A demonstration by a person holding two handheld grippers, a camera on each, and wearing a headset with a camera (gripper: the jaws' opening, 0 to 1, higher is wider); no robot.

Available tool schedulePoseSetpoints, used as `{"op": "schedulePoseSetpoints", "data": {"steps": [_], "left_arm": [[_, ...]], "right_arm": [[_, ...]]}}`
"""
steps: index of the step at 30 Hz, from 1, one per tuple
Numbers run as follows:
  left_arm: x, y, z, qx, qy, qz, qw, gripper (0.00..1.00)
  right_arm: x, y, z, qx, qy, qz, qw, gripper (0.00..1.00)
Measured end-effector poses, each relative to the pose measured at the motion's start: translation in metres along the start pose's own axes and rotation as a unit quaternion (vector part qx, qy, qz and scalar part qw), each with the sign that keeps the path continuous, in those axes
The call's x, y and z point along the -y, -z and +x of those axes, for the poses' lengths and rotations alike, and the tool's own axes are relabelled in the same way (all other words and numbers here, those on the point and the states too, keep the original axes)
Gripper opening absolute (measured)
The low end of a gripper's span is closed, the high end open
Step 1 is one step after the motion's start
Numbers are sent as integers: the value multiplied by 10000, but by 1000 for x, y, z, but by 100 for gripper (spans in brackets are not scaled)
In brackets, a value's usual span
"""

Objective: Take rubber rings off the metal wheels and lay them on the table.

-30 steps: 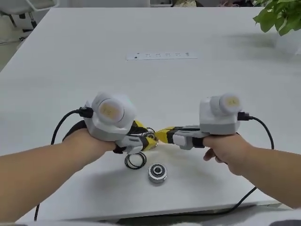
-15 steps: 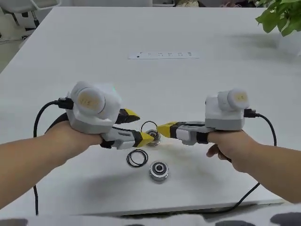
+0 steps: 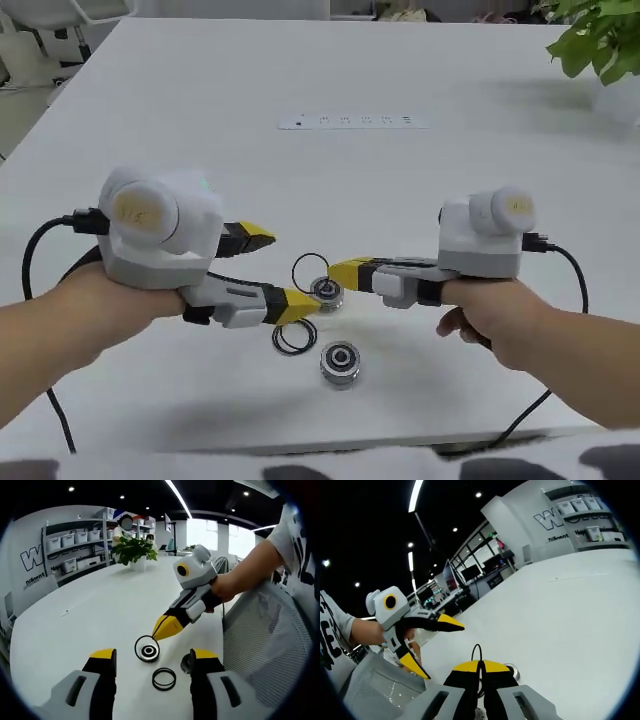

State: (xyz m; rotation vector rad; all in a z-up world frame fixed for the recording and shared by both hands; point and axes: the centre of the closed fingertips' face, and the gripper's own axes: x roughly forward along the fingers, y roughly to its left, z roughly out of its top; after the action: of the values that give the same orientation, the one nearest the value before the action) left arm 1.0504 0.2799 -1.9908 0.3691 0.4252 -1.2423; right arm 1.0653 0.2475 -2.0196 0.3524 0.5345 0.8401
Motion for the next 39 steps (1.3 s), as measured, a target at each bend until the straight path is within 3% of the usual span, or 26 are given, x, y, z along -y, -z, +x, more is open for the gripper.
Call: {"op": "schedulePoseSetpoints", "data": {"steps": [9,19,31,39], "left_arm": [[0,12,-19,-10,-91,-56,9999,66],[2,29,-32,-91,-151,-108,9998,69],[2,35,-38,-54,-221,-177,9996,70],[-1,38,-40,-65,-256,-216,9994,70]], "right_arm": [[-14,6,1,-91,-95,51,9999,0],[-23,25,7,-397,-224,198,9988,0],[-21,46,12,-730,-319,332,9963,0],[-13,54,16,-880,-243,412,9950,0]]}}
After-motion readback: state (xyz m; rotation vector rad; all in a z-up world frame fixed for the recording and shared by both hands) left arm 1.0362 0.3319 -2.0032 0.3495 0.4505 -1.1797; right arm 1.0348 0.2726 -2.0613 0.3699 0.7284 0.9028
